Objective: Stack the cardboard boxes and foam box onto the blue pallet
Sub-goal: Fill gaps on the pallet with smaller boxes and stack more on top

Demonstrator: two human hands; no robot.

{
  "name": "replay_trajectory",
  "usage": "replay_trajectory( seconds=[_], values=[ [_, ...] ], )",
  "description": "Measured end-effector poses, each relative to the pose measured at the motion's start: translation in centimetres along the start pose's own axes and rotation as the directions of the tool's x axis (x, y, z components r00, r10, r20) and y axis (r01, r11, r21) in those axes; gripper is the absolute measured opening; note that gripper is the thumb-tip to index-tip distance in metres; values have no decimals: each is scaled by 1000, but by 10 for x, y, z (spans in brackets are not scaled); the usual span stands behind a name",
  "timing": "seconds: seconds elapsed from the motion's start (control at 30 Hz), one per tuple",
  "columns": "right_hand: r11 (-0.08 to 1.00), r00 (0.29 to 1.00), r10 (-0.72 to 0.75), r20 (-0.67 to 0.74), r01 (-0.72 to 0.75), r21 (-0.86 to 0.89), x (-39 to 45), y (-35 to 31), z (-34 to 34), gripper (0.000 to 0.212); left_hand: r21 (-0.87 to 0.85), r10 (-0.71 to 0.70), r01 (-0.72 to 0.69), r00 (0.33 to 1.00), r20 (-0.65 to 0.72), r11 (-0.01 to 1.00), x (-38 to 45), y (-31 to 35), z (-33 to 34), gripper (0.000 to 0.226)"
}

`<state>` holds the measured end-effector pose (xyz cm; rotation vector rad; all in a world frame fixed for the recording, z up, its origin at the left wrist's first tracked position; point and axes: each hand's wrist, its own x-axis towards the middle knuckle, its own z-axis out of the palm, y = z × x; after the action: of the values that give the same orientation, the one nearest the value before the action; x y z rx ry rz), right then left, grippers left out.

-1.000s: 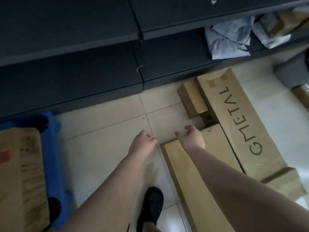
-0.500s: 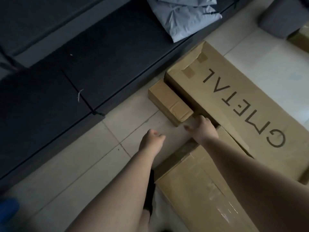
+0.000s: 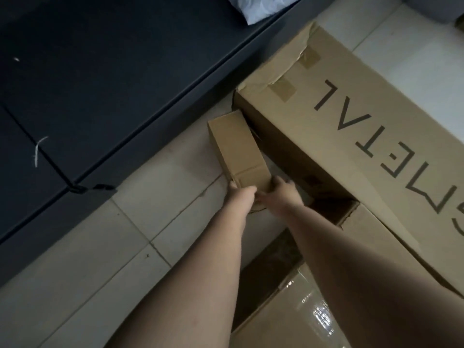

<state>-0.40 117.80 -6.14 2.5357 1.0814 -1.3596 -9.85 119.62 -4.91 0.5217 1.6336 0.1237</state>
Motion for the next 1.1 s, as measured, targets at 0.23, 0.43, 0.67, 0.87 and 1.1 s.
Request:
replay_trajectory(
  seconds=[0.23,0.43,0.67,0.87,1.1],
  values=[
    [921,999,4,43,-20,389,-141,-31,-5,41,153,158,-126,962,-221,980,-120,-10,-61,48],
    [925,979,-185,86,144,352,-286,-20,-71,41,-79,166,-202,930,-328,976,-290,-44,-78,44],
    [900,934,-321,160,248,358,-487,1,-119,67,-206,227,-352,858,-461,913,-518,-96,-100,52],
    [927,897,-373,238,370,59,-651,17,-78,70,-228,162,-356,791,-589,906,-661,-215,-134,51],
    [788,719,-451,528,599,-144,-806,83,75,64,-545,-184,-374,673,-716,751,-740,-442,-158,37]
  ],
)
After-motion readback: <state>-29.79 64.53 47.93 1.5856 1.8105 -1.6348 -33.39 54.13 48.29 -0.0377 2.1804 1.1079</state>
